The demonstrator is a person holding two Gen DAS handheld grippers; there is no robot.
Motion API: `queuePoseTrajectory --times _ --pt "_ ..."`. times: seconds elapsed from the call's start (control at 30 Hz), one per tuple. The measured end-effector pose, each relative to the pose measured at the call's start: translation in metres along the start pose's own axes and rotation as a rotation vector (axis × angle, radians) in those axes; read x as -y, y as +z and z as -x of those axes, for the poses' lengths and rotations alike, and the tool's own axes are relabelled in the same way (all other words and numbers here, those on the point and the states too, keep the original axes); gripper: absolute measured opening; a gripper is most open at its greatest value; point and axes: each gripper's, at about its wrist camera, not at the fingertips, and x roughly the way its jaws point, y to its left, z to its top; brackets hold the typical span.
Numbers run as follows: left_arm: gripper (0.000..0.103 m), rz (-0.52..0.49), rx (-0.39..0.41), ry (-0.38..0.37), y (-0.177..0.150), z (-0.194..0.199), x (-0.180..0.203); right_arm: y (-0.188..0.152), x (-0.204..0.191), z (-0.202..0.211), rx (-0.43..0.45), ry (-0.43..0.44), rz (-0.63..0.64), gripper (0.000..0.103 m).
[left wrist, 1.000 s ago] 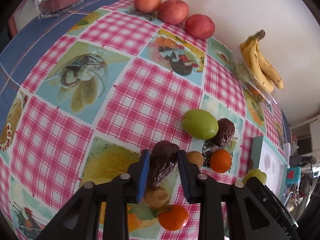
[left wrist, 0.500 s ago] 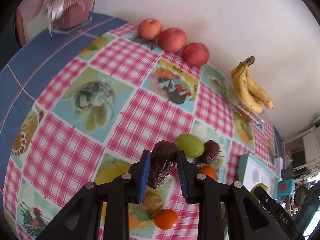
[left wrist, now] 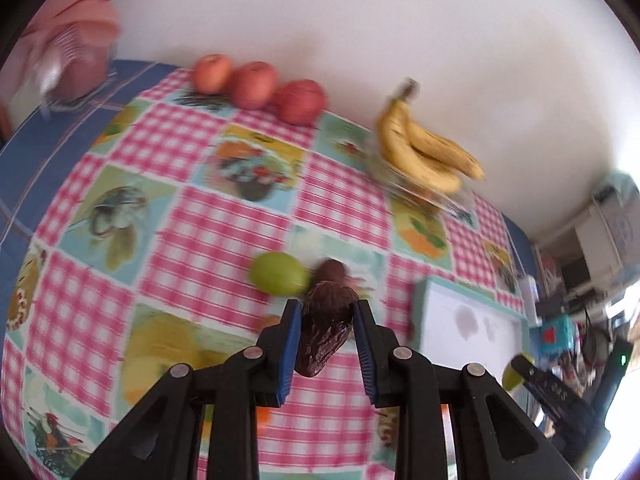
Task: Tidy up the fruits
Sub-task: 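Carry the green guava and dark date over the white tray with both tools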
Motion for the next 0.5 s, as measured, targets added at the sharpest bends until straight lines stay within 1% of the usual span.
queuePoseTrajectory --times 0.1,0.17,0.33,0.4,0.5 --pt "0.029 -0.088 -0.020 -0.034 -0.009 -0.011 0.035 0.004 0.022 0.004 0.015 -0.037 -0.044 0.040" --pt "0.029 -0.141 -0.019 -0.047 -0.016 -0.017 0.054 0.006 0.031 0.004 0.022 -0.047 -0.066 0.040" --pt "0.029 -0.278 -0.024 -0.087 -0.032 -0.039 0.101 0.009 0.041 -0.005 0.040 -0.023 -0.088 0.040" --pt "0.029 -0.312 -0.040 -0.098 -0.036 -0.053 0.114 0.011 0.040 -0.011 0.043 -0.024 -0.086 0.040" --pt "0.029 -0.335 -0.069 -0.102 -0.043 -0.070 0.124 0.010 0.039 -0.018 0.042 -0.019 -0.088 0.040"
